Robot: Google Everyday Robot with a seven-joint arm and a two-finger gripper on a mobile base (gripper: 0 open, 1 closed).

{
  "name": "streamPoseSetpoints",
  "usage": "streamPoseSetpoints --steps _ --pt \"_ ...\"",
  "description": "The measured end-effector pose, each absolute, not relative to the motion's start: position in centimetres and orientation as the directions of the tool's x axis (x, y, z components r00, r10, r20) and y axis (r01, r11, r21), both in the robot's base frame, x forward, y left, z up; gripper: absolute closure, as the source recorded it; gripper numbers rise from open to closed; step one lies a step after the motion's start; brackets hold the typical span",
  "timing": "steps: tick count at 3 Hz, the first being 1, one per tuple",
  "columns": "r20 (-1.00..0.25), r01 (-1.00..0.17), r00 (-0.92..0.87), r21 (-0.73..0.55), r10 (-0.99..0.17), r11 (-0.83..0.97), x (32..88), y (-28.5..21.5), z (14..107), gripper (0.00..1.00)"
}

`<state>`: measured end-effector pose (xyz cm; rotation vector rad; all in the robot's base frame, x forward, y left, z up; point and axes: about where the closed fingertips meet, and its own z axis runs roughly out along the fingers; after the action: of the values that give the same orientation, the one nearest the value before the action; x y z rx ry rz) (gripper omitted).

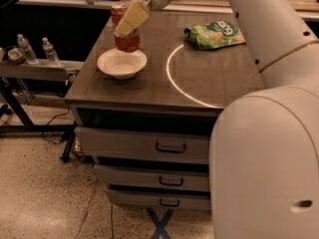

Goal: Pick coke can from paper bowl and place on counter

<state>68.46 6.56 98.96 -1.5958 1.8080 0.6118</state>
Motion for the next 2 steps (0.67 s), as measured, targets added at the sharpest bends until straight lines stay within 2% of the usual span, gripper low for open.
streamPoseSetpoints --steps 2 --pt "-0.747 -0.954 0.016 -0.211 -0.665 0.215 76.2 8.1 98.7 1.0"
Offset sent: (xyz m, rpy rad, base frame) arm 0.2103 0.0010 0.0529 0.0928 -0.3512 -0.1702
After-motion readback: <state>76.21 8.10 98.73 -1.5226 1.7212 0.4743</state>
